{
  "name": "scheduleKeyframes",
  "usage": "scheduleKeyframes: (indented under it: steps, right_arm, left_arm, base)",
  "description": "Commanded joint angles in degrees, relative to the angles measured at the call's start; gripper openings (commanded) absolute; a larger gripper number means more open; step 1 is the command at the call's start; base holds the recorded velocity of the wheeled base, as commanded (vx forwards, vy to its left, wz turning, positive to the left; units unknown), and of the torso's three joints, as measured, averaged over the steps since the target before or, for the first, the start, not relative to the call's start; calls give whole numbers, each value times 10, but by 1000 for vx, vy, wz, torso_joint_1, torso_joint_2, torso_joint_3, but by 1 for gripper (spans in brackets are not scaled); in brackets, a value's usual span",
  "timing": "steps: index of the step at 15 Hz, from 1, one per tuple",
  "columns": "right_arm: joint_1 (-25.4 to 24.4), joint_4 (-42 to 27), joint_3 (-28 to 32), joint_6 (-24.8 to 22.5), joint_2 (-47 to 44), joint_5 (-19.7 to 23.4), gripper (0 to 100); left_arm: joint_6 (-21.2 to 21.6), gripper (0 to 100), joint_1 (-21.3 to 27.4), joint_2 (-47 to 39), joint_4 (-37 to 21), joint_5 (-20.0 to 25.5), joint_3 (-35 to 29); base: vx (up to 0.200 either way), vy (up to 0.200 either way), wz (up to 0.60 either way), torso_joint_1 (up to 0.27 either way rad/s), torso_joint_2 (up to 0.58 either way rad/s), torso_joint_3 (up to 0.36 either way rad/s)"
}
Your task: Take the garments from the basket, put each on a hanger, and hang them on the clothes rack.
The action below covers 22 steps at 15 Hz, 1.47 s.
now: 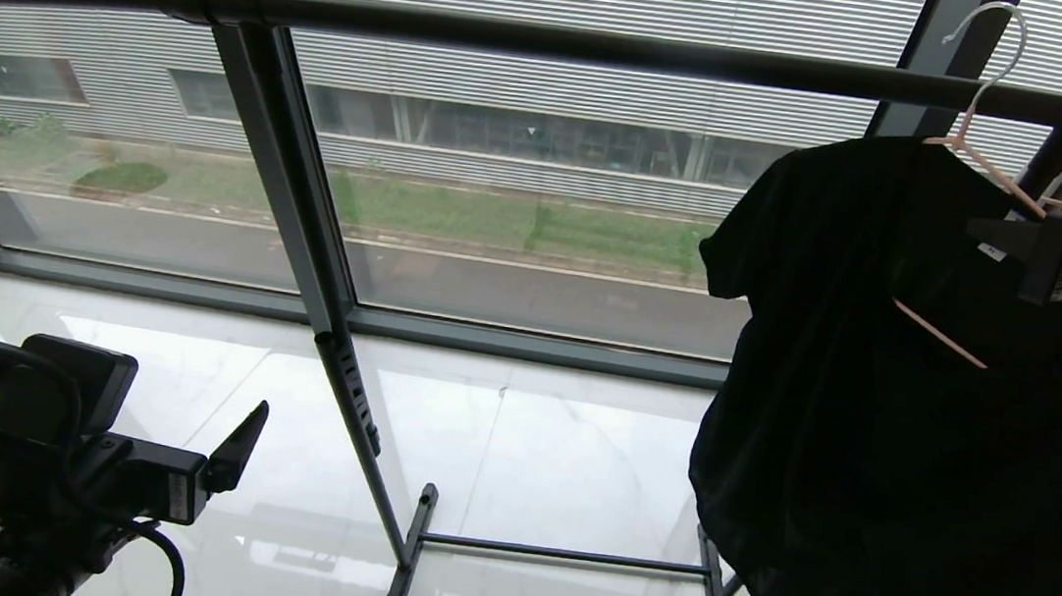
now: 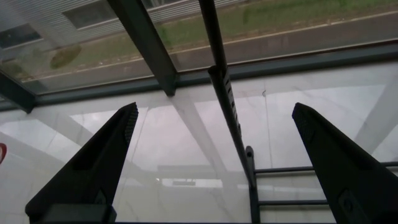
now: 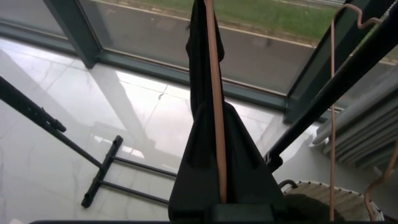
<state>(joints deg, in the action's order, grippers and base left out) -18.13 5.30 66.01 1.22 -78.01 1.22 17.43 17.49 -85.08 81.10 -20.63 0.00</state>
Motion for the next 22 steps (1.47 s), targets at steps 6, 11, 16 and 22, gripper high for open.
scheduleKeyframes:
  steps: [6, 11, 16, 22]
  right_arm:
    - [27, 25, 64, 1, -116, -2, 0]
    - [30, 42, 68, 0, -132, -3, 0]
    - [30, 42, 68, 1, -134, -3, 0]
    - [31, -13, 53, 0, -75, -10, 100]
  left_arm:
    - [0, 100, 3, -3, 0, -1, 0]
    - [-1, 100, 37, -7, 0, -3, 0]
    - [-1, 100, 41, -10, 0, -3, 0]
    - [-3, 100, 40, -11, 0, -4, 0]
  base:
    - [0, 0, 0, 0, 0, 0]
    - [0, 0, 0, 0, 0, 0]
    - [0, 0, 0, 0, 0, 0]
    - [0, 0, 0, 0, 0, 0]
